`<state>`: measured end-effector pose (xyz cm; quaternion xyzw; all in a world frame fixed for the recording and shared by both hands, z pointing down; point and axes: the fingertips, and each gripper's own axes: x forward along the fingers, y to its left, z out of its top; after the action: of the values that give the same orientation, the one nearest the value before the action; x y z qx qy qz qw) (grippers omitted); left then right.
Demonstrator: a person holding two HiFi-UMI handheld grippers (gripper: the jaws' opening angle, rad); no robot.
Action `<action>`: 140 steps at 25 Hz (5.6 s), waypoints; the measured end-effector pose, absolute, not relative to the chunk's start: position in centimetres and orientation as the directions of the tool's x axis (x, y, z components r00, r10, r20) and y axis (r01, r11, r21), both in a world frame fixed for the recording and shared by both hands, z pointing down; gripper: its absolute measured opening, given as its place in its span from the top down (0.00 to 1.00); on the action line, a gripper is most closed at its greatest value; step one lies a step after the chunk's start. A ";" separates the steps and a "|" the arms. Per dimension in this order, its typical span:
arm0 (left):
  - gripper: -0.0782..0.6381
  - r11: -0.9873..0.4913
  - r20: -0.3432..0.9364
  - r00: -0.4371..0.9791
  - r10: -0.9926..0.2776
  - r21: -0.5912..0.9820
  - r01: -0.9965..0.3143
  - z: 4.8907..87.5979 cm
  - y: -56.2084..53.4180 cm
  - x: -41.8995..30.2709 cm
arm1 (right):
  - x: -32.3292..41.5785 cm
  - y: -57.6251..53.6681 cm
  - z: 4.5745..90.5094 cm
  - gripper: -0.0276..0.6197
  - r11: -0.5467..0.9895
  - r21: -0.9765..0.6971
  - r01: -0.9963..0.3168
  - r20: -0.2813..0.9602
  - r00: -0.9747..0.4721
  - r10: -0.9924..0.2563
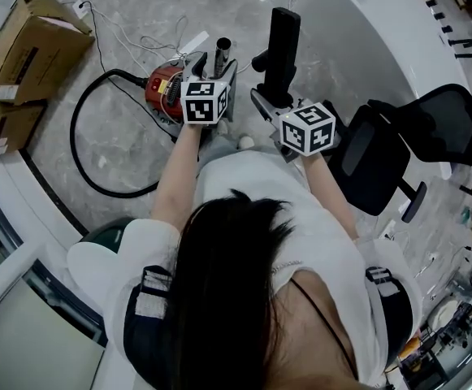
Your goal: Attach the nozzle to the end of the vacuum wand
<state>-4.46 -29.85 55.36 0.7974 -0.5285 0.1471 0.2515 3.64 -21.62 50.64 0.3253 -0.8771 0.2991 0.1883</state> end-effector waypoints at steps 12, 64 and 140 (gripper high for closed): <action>0.52 -0.375 0.491 0.464 -0.737 0.274 -0.886 56.2 -30.8 -3.6 | 3.4 -23.6 49.1 0.84 0.599 -0.429 -0.676 0.484 -0.732 -0.480; 0.68 -0.511 0.489 0.531 -0.692 0.188 -0.839 56.2 -30.5 -3.1 | -2.3 -26.0 44.0 0.83 0.589 -0.778 -0.219 0.284 -0.959 0.020; 0.68 -0.569 0.500 0.567 -0.654 0.169 -0.805 56.4 -30.3 -2.5 | -2.0 -24.0 47.4 0.84 0.935 -0.250 -0.252 0.746 -0.666 0.020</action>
<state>-2.50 -30.34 56.39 0.8640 -0.4222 0.1952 0.1929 -2.05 -24.04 47.37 0.0646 -0.8969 0.1684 0.4038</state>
